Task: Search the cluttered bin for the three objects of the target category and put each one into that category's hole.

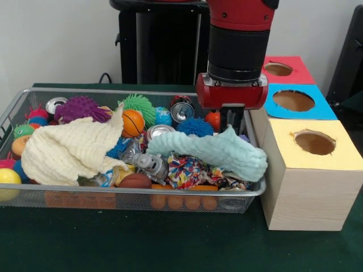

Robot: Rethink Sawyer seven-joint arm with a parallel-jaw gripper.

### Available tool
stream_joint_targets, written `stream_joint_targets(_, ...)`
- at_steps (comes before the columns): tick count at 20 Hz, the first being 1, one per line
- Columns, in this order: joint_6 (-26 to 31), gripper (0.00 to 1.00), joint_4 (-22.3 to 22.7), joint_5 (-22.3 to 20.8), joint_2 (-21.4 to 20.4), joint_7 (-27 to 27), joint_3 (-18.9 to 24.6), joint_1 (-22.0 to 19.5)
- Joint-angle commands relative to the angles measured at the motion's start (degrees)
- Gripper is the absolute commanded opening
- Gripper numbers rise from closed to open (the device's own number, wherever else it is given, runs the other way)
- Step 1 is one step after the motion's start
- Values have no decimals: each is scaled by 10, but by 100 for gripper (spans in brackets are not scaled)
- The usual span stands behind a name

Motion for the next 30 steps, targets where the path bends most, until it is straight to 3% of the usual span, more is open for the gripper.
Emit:
stream_joint_targets(1, -44, 0, 7, -49, 34, 32, 20, 7)
stream_joint_targets(8, -168, 0, 70, -81, 51, 83, 4, 5)
stream_joint_targets(14, -215, 0, 78, -84, 70, 102, -37, 30)
stream_joint_targets(19, -239, 0, 99, -99, 73, 76, -27, 18)
stream_joint_targets(20, -239, 100, 103, -98, 72, 72, -25, 15)
stream_joint_targets(27, -239, 100, 121, -92, 69, 71, -1, -5)
stream_joint_targets(30, -230, 100, 153, -85, 44, 83, -9, -1)
